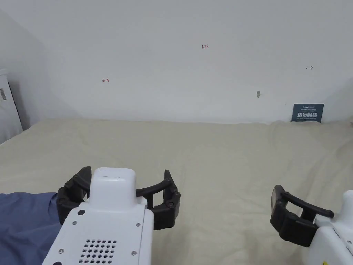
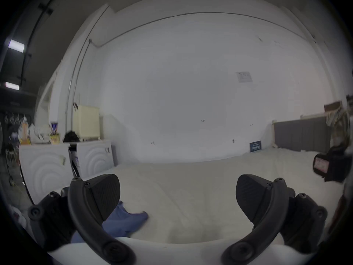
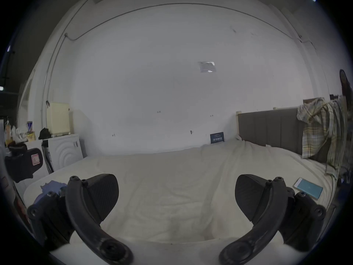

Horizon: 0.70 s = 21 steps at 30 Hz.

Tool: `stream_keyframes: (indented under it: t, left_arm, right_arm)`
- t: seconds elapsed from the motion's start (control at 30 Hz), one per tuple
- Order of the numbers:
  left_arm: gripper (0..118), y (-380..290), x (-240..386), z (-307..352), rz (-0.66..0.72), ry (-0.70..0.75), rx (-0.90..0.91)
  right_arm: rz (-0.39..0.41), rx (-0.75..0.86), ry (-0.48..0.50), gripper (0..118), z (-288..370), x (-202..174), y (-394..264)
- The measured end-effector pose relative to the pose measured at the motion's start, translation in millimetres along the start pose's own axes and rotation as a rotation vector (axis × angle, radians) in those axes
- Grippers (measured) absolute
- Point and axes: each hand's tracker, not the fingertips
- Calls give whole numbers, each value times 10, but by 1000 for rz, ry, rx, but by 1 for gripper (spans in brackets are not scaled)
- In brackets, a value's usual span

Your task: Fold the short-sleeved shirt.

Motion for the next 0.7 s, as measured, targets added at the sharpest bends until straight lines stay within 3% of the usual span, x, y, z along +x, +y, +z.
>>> stream_keyframes:
  t: [0.17,0.37,0.43,0.5,0.53,0.57,0.6,0.63,0.67,0.7]
  left_arm:
    - [118,-64,-93,-96,24,-13,-67]
    - [117,-67,-142,-87,33,-15,-73]
    - [95,-65,-128,-63,23,-25,-62]
    - [79,-69,-80,-44,-16,-29,-51]
    - [79,-73,-51,-42,-43,-15,-42]
    - [53,-55,-22,-48,-58,-3,-42]
    - [21,-50,-10,-54,-63,-3,-49]
    - [17,-46,-15,-49,-66,-12,-49]
    - [16,-27,-35,-45,-55,-45,-58]
    - [7,-22,-46,-57,-28,-84,-75]
  right_arm:
    - [-10,-1,-4,118,13,4,17]
    - [135,29,-27,118,63,-109,64]
    - [148,31,-13,118,88,-141,78]
    - [126,40,23,106,131,-144,111]
    - [112,47,31,106,156,-157,130]
    - [95,71,22,79,182,-176,149]
    - [81,92,-8,18,176,-197,185]
    - [70,94,-49,0,149,-167,192]
    - [59,98,-8,0,149,-138,194]
    - [55,83,16,0,142,-118,216]
